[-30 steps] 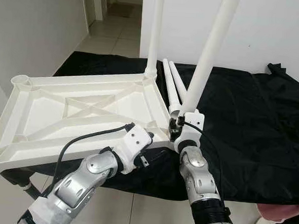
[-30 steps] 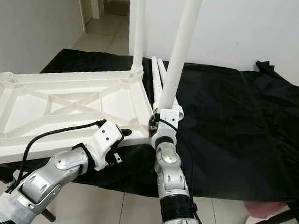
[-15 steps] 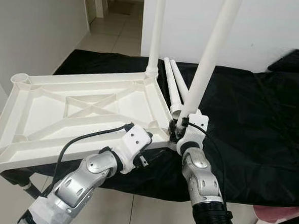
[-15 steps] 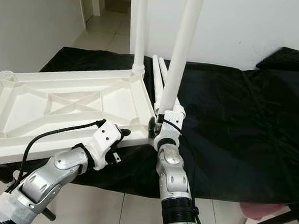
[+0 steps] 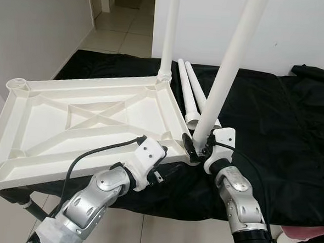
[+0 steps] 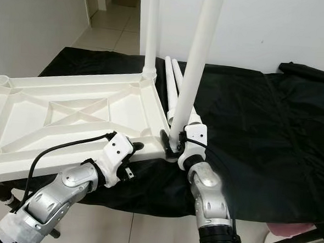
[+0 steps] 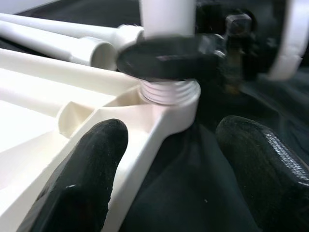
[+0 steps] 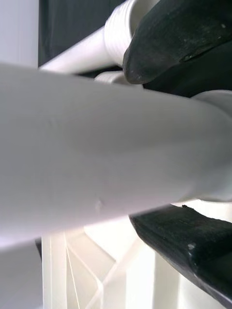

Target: Building children table

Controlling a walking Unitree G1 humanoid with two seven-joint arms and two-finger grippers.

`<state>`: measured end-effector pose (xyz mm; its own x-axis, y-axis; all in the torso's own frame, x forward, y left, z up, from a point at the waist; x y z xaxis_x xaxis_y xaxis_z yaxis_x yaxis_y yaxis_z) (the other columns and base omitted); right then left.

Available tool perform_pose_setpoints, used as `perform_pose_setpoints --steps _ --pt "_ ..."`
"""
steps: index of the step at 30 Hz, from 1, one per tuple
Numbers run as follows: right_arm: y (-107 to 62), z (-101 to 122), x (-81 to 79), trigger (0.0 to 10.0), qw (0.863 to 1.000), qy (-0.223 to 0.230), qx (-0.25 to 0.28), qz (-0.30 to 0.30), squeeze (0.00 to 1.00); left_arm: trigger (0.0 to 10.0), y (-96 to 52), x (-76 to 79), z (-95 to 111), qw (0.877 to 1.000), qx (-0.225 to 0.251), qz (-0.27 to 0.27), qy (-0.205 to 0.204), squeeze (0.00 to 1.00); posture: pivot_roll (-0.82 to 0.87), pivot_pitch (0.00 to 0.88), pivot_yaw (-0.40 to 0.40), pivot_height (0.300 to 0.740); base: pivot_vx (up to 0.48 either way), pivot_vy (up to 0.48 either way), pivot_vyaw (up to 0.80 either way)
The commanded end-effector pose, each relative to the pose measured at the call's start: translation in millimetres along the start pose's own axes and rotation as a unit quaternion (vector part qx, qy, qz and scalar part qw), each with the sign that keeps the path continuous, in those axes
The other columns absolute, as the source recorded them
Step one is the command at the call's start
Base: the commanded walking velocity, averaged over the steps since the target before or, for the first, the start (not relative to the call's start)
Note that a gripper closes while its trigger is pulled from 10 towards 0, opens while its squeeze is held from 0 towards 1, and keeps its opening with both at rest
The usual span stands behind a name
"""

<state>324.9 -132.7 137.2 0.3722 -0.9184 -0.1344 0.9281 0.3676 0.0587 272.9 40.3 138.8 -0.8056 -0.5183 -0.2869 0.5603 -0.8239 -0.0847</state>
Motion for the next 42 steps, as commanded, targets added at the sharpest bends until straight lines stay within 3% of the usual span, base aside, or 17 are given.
perform_pose_setpoints --steps 1,10,20,21,22,23,26,27,28,29,36,37,41,42 --pt "0.5 -1 1.0 10.0 1.000 0.002 -0.001 0.015 0.00 10.0 -2.2 -2.0 -4 1.000 -0.003 0.016 0.001 0.00 -0.01 0.025 -0.012 0.740 0.000 0.000 0.00" --pt "7.7 12 7.7 10.0 0.989 -0.046 -0.012 0.138 0.00 10.0 -4.2 5.2 0 1.000 0.013 0.013 -0.006 0.00 0.01 0.023 -0.018 0.740 0.000 0.000 0.00" --pt "19.6 11 11.2 10.0 0.977 -0.064 -0.036 0.198 0.00 10.0 -9.4 14.5 -1 1.000 0.010 -0.009 -0.007 0.00 0.04 0.026 -0.013 0.740 0.000 0.000 0.00" --pt "22.2 10 11.6 9.6 0.975 -0.069 -0.044 0.205 0.00 10.0 -10.6 16.4 -1 1.000 0.010 -0.015 -0.004 0.00 0.04 0.028 -0.009 0.740 0.000 0.000 0.00" --pt "24.5 7 12.3 6.7 0.972 -0.075 -0.055 0.214 0.00 10.0 -11.3 17.9 0 1.000 0.009 -0.019 -0.002 0.00 0.04 0.020 -0.003 0.740 0.000 0.000 0.00" --pt "24.8 6 12.8 4.9 0.972 -0.076 -0.059 0.216 0.00 10.0 -11.0 17.8 0 1.000 0.009 -0.020 -0.002 0.00 0.04 0.020 -0.003 0.740 0.000 0.000 0.00" --pt "25.2 5 13.6 4.9 0.971 -0.076 -0.061 0.218 0.00 10.0 -10.7 17.7 0 1.000 0.009 -0.019 -0.001 0.00 0.04 0.020 -0.003 0.740 0.000 0.000 0.00" --pt "25.7 4 16.0 1.6 0.971 -0.078 -0.064 0.216 0.00 10.0 -10.3 17.1 1 1.000 0.010 -0.021 0.001 0.00 0.04 0.015 0.000 0.740 0.000 0.000 0.00" --pt "26.0 3 17.9 0.3 0.972 -0.078 -0.067 0.213 0.00 10.0 -10.2 16.6 2 1.000 0.011 -0.022 0.003 0.00 0.04 0.015 0.000 0.740 0.000 0.000 0.00" --pt "25.8 1 20.1 0.0 0.972 -0.078 -0.070 0.211 0.00 10.0 -10.1 15.9 2 1.000 0.010 -0.024 0.004 0.00 0.03 0.012 0.006 0.740 0.000 0.000 0.00" --pt "20.3 -8 29.6 0.0 0.974 -0.064 -0.084 0.201 0.00 10.0 -8.8 12.8 3 1.000 0.009 -0.027 0.013 0.00 0.03 0.016 0.007 0.740 0.000 0.000 0.00" --pt "18.9 -12 31.6 10.0 0.975 -0.061 -0.090 0.194 0.00 10.0 -9.2 11.8 2 1.000 0.007 -0.026 0.014 0.00 0.02 0.023 0.006 0.740 0.000 0.000 0.00" --pt "18.1 -15 33.7 10.0 0.978 -0.050 -0.093 0.182 0.00 10.0 -9.4 10.3 2 1.000 0.006 -0.023 0.011 0.00 0.03 0.026 0.008 0.740 0.000 0.000 0.00" --pt "19.3 -16 34.3 10.0 0.983 -0.038 -0.090 0.155 0.00 10.0 -8.7 11.3 2 1.000 0.008 -0.021 0.006 0.00 0.01 0.024 0.007 0.740 0.000 0.000 0.00"
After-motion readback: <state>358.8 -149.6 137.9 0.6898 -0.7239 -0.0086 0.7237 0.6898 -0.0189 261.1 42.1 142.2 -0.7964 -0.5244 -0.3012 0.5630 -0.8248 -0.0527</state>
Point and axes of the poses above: a point about 5 cm out from each wrist's last joint towards the gripper, its own y axis pointing out of the wrist towards the gripper, its own z axis along the axis of the wrist's last joint, x = y × z, the point moved 2 cm from there along y, pointing out of the wrist towards the gripper, and after that the axes turned 9 degrees about y, right-handed, at the moved point
